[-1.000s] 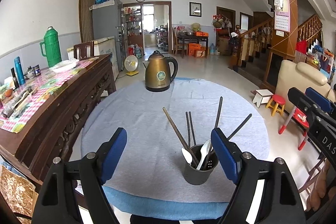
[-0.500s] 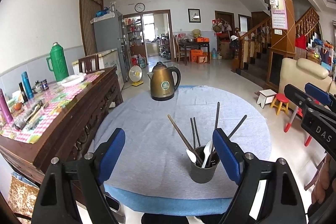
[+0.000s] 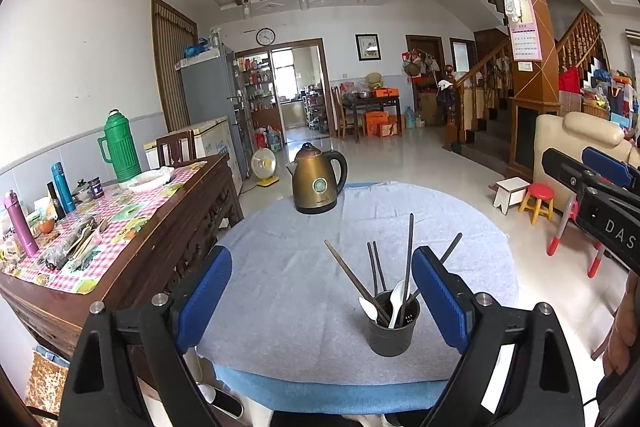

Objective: Organize utensils
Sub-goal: 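Pull both open grippers back from the mesh holder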

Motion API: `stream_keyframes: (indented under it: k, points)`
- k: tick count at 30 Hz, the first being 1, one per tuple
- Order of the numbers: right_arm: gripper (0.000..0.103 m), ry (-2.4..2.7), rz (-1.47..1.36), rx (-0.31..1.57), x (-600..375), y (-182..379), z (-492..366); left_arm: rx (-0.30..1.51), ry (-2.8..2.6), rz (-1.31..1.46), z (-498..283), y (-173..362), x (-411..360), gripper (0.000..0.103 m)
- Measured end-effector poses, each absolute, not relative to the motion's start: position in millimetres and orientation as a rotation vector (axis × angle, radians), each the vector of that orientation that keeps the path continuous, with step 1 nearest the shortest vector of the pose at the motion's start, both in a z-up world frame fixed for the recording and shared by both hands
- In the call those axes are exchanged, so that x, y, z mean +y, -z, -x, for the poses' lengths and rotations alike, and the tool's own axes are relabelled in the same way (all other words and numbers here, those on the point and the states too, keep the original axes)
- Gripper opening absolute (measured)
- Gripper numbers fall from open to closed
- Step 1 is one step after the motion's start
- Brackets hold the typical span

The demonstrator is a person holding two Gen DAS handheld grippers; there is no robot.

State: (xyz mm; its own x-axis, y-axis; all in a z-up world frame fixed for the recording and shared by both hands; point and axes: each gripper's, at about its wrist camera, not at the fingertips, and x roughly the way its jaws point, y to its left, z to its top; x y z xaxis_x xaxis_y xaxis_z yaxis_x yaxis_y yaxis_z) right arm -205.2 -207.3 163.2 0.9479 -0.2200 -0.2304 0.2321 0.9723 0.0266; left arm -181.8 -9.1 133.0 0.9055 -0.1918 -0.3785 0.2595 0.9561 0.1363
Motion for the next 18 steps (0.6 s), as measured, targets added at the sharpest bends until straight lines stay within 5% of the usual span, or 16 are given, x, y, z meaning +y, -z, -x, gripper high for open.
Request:
stream_keyframes:
  k: [18]
  points:
    - [0.069,0.267,-0.017,0.254,-215,-164,209,0.367,0.254,-0.196,181,-135,-28,0.092]
